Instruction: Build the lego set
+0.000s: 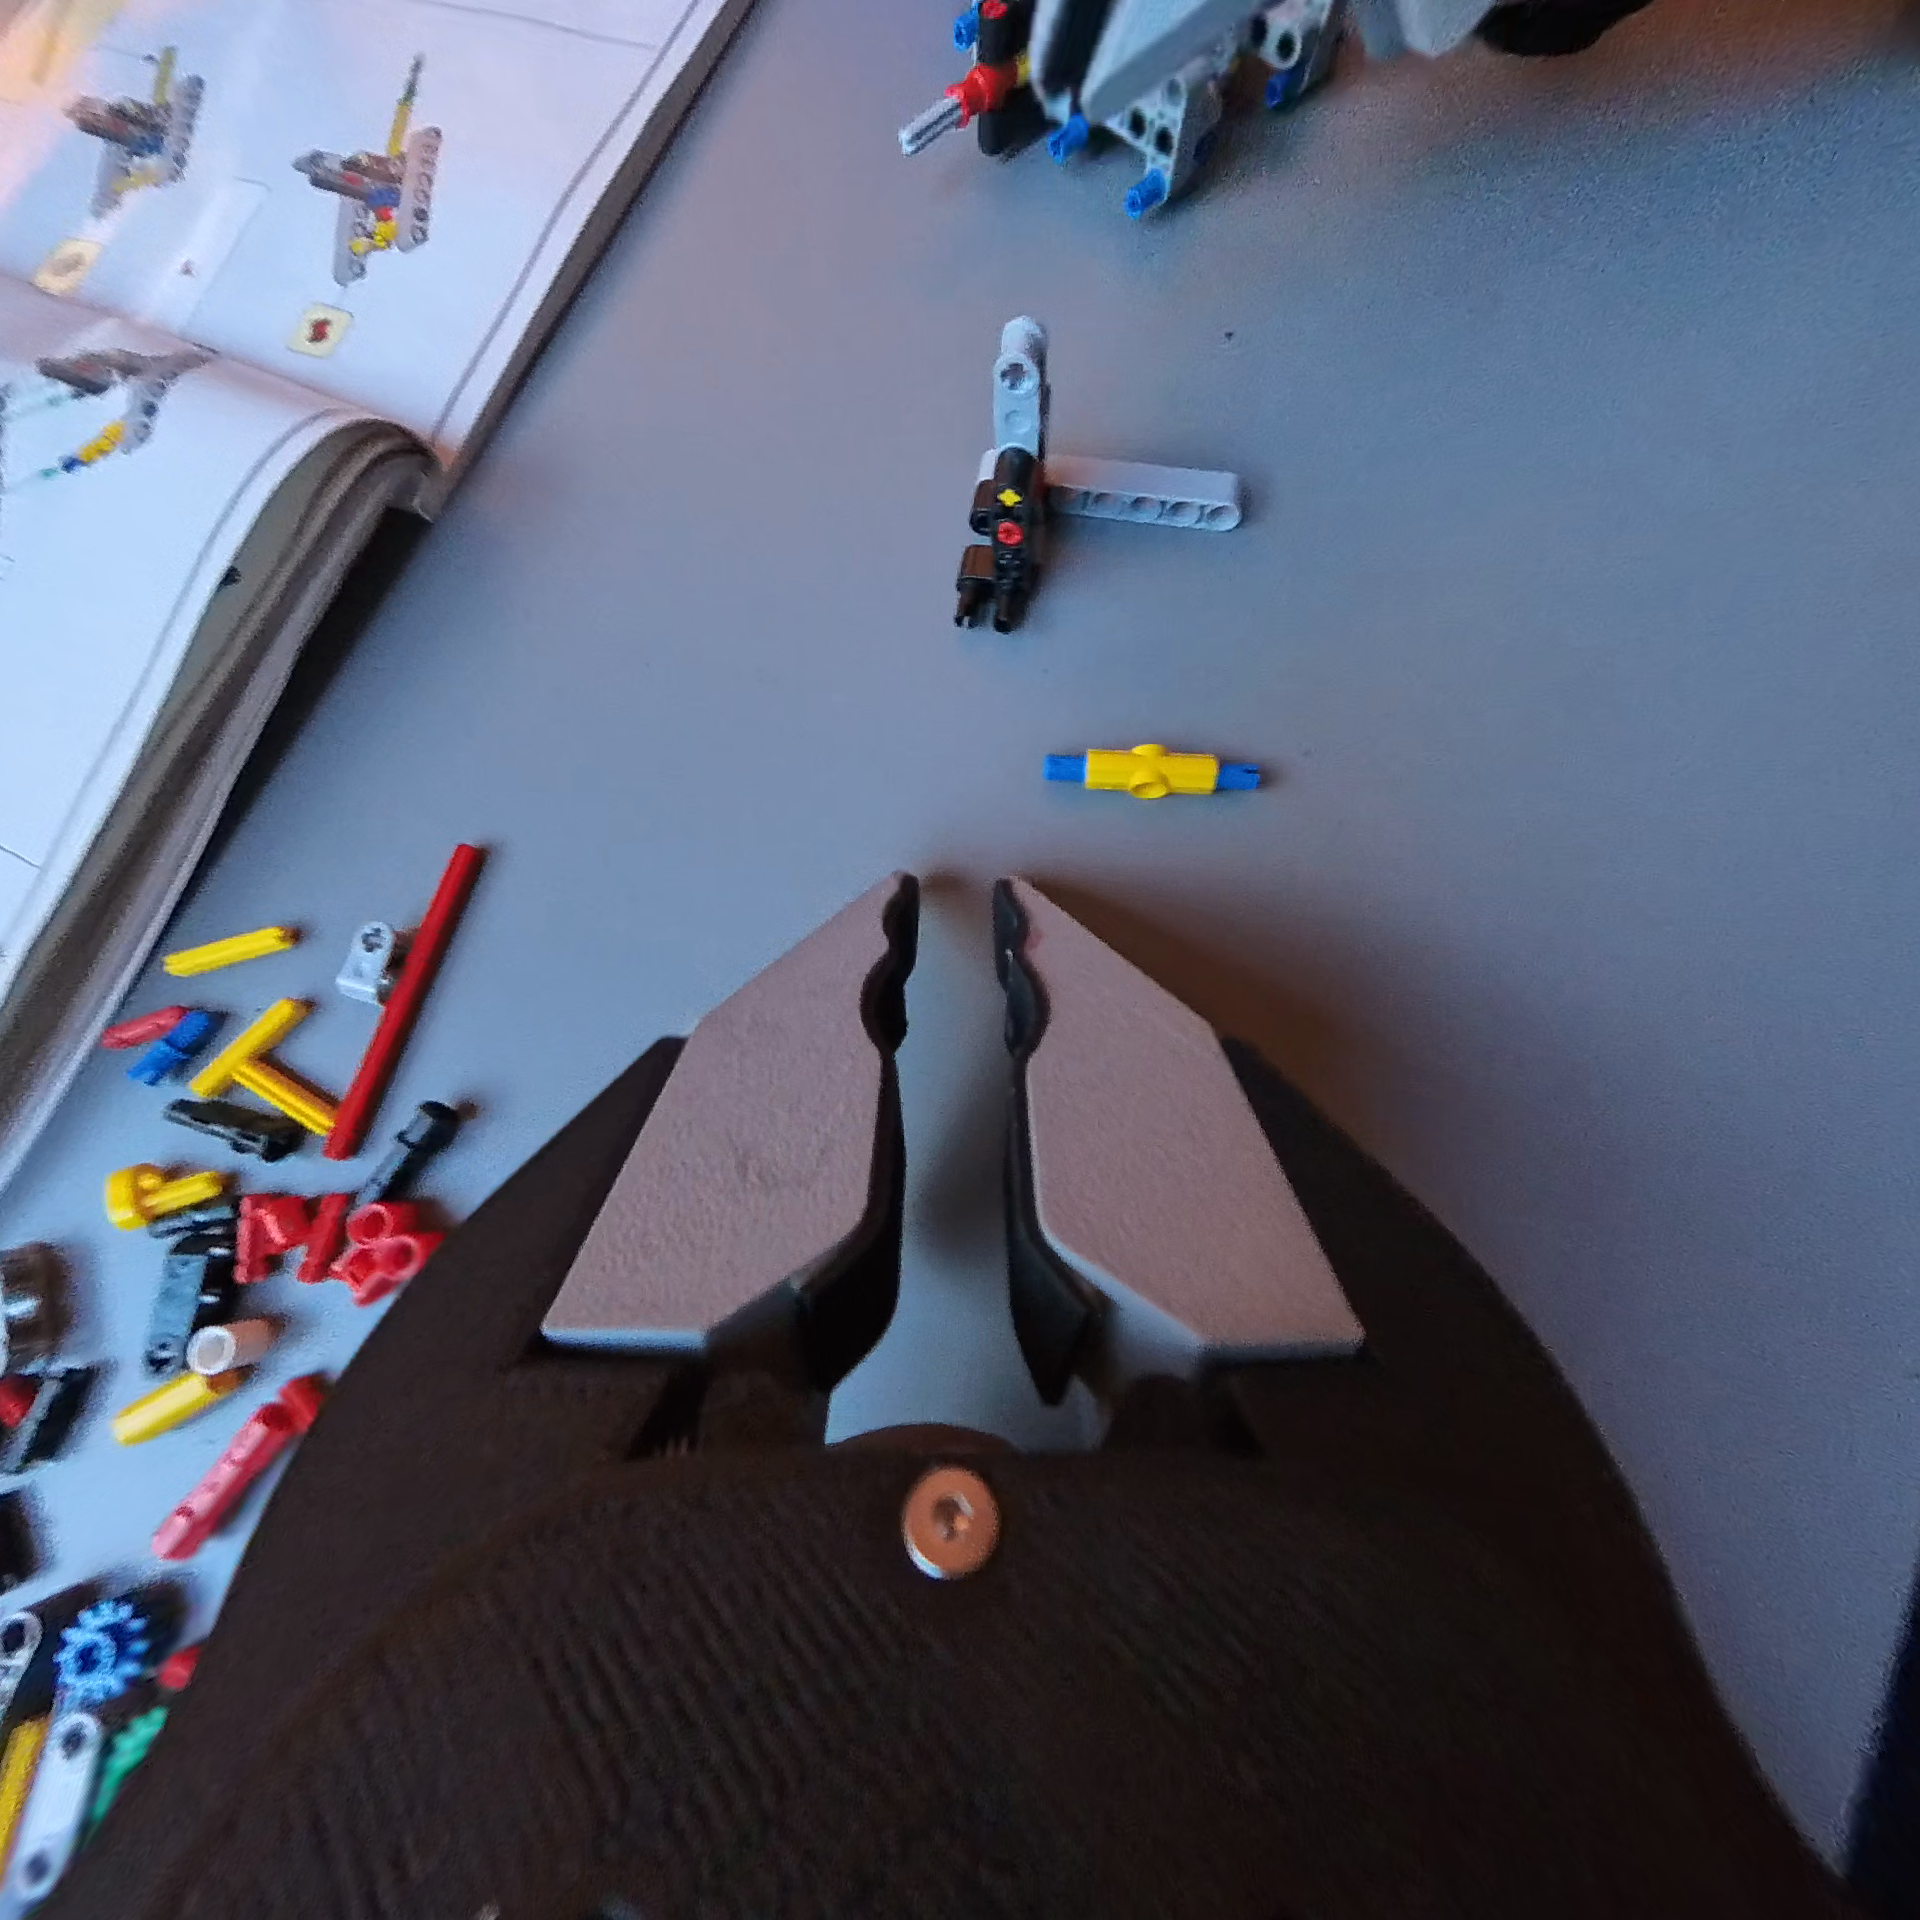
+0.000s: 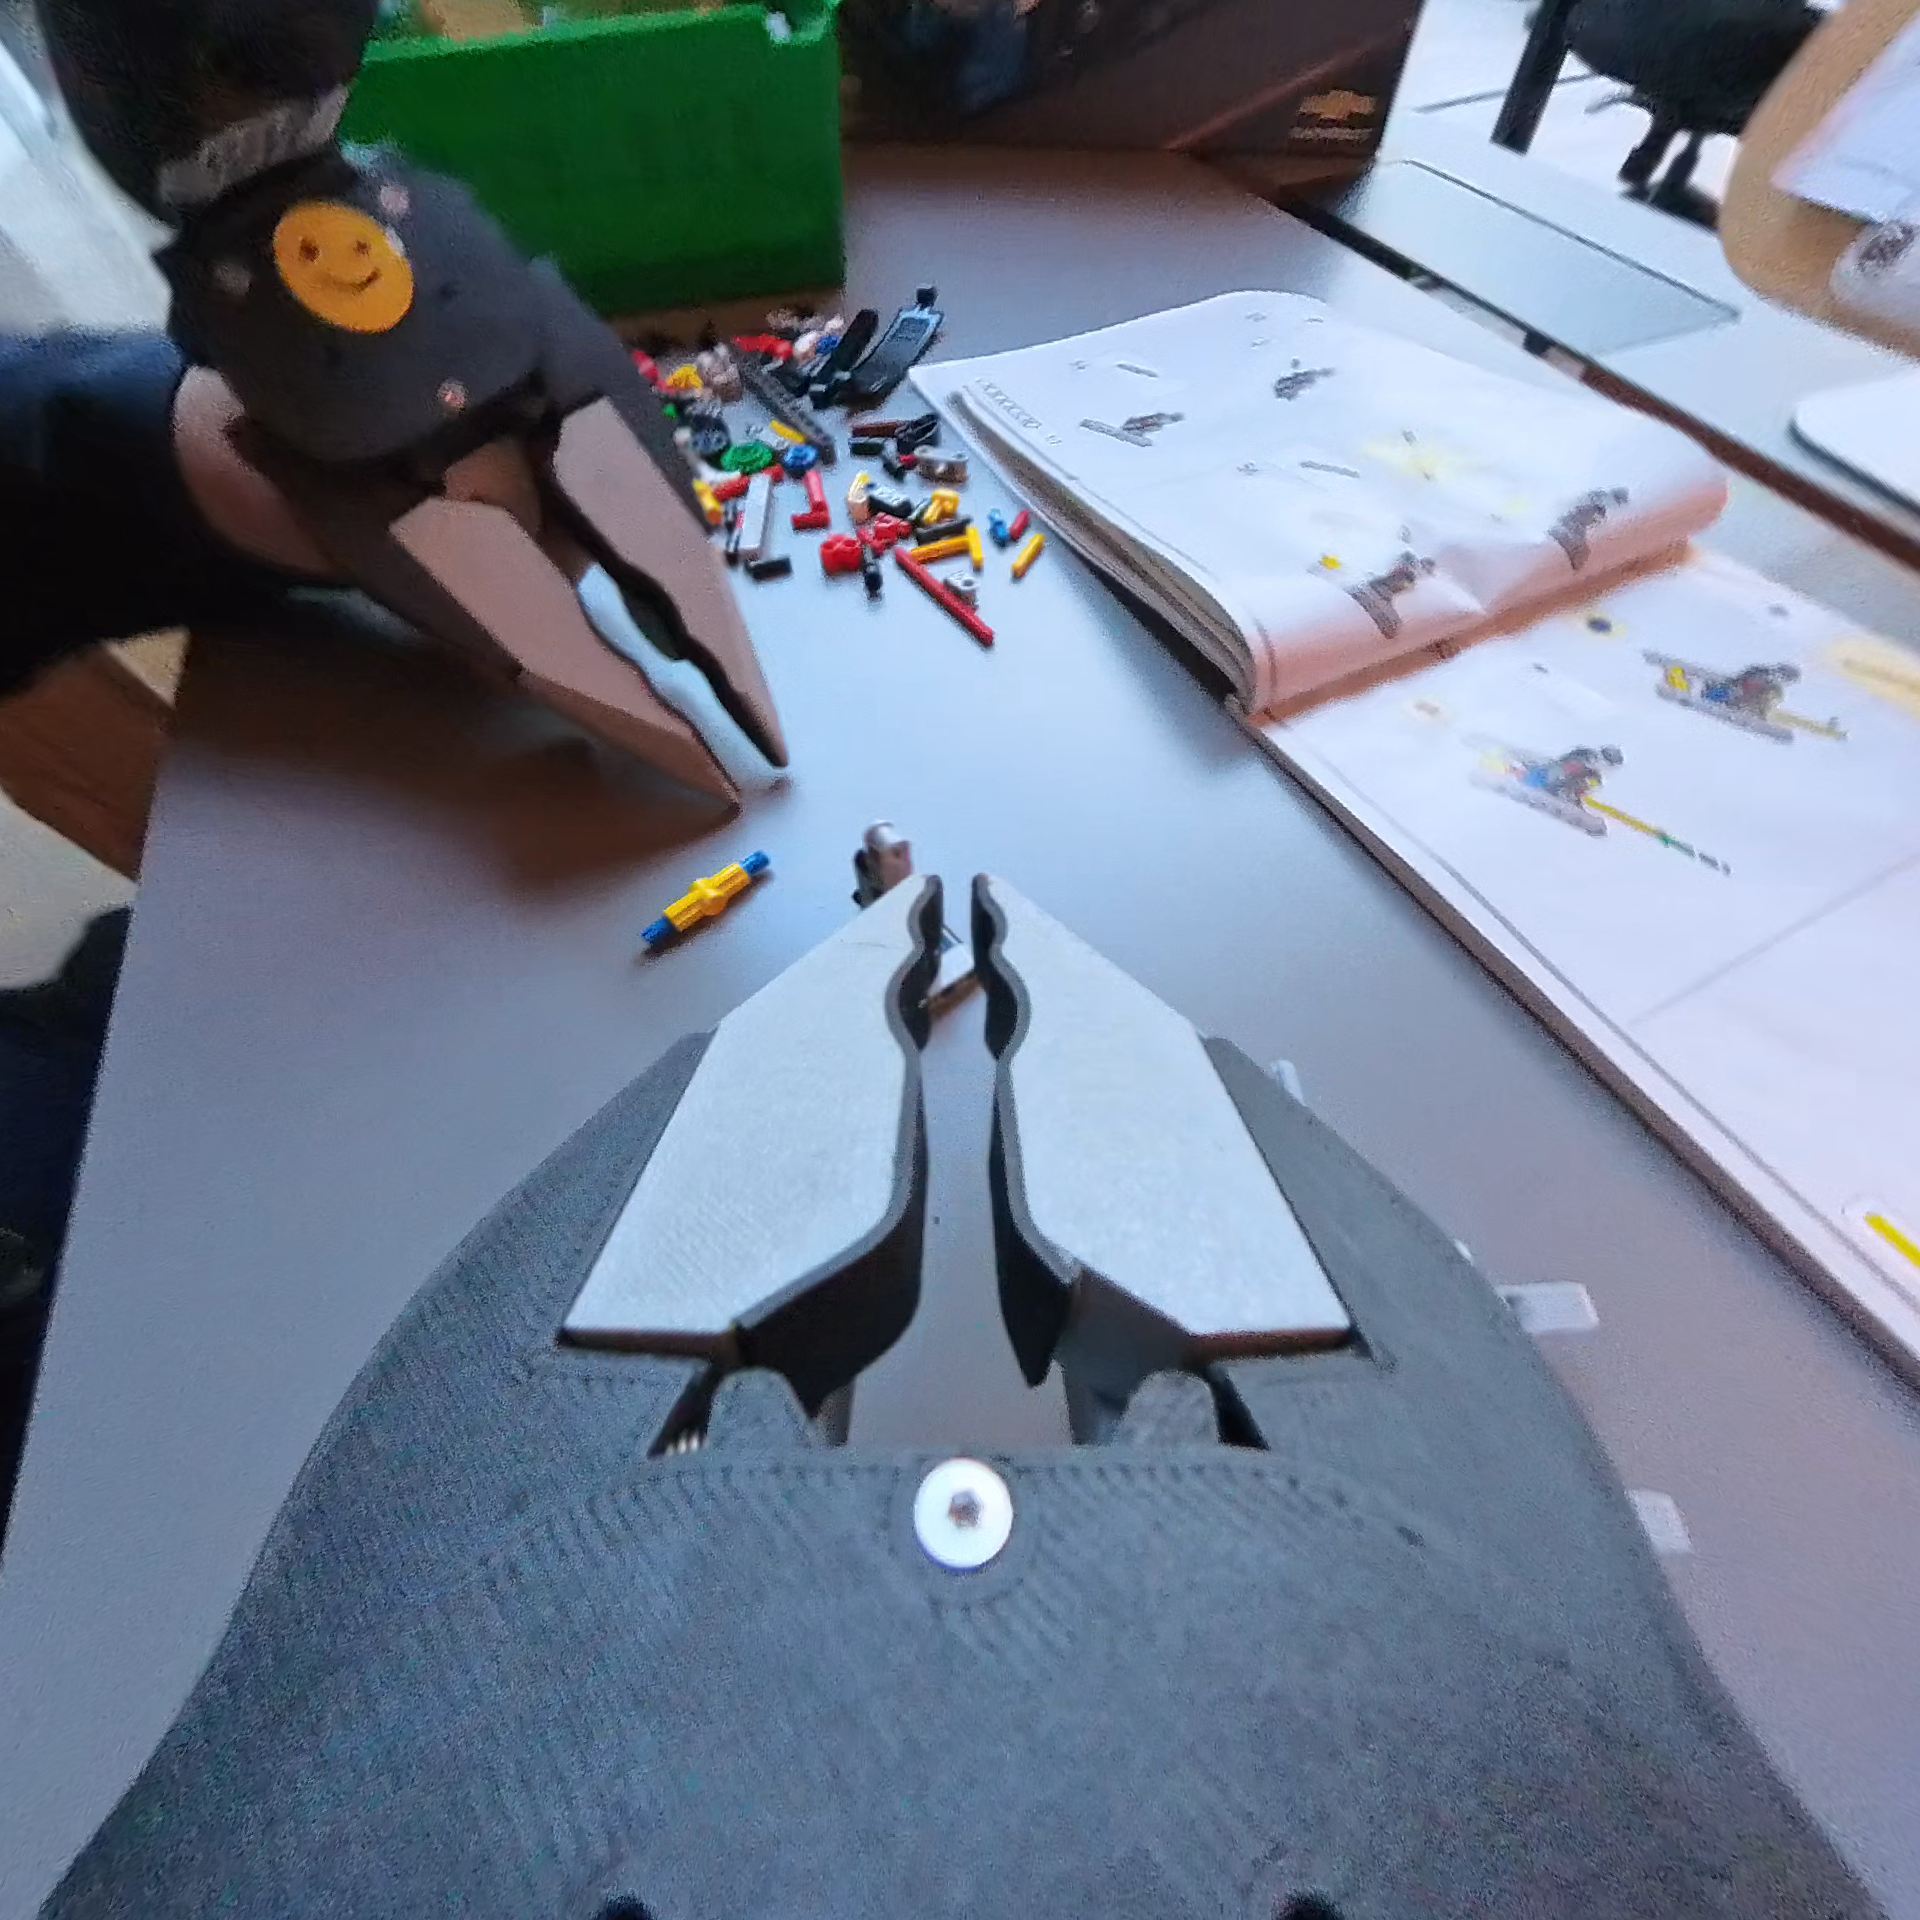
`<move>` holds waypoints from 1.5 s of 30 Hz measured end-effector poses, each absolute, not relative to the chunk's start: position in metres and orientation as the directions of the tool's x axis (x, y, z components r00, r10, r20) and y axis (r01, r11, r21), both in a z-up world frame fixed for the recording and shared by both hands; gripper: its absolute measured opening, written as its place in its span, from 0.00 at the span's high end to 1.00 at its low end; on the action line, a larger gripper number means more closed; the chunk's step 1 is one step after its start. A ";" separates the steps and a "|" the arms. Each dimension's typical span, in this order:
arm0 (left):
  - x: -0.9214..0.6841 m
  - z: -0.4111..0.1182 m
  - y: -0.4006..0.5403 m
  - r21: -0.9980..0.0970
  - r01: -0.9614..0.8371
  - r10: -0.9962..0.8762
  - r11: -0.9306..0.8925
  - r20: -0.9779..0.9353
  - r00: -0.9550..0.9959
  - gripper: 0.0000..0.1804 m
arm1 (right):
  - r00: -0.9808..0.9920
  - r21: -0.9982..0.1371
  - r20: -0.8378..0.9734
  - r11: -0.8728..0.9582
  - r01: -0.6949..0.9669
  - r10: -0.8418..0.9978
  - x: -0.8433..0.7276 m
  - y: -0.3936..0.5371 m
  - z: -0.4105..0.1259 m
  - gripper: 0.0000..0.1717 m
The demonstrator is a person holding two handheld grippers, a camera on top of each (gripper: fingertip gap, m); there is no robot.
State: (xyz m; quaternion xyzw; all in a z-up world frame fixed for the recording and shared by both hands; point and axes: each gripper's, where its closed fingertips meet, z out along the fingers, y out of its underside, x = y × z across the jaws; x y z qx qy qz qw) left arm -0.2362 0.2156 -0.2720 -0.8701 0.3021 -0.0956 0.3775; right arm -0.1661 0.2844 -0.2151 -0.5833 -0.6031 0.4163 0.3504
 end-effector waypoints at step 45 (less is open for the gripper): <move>-0.183 -0.274 0.212 -0.550 -0.799 -0.899 -0.242 -0.182 0.398 0.96 | -0.194 -0.775 -0.008 0.116 0.621 0.981 -0.158 0.259 -0.263 0.86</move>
